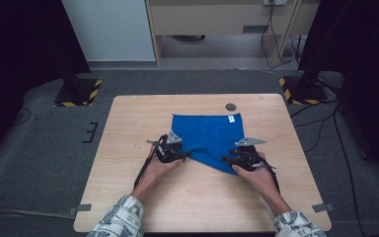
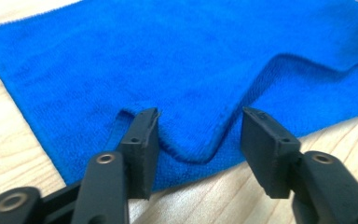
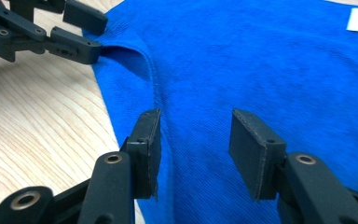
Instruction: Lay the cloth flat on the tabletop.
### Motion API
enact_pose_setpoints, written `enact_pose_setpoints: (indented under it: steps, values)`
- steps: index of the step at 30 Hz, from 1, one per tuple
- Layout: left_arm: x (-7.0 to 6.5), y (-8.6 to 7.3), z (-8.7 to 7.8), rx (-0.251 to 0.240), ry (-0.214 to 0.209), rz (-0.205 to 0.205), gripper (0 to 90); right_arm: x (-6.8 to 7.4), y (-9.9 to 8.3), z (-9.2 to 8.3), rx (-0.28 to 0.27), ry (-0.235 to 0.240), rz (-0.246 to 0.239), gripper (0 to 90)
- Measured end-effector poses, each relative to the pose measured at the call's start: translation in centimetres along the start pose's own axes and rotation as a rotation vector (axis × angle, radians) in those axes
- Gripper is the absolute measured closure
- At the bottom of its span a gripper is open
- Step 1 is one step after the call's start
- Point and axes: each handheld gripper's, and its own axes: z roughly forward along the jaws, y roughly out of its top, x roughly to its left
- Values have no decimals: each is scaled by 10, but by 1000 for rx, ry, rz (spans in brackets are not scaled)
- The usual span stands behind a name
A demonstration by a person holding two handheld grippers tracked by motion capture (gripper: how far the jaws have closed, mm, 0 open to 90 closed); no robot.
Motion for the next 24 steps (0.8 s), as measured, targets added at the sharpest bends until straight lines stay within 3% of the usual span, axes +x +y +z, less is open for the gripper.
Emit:
enact_pose_setpoints:
  steps: [8, 13, 18, 24]
  values:
    - [2, 2, -1, 8, -17, -49, 839, -13, -5, -8, -17, -16, 43, 539]
    - [-2, 4, -15, -1, -35, -42, 859, -16, -4, -11, -27, -19, 58, 542]
    - [-8, -7, -40, 20, -66, -24, 872, -14, -4, -11, -18, -27, 59, 547]
    - [-14, -19, -57, 22, -94, -8, 877, -13, -8, -14, -1, -46, 46, 546]
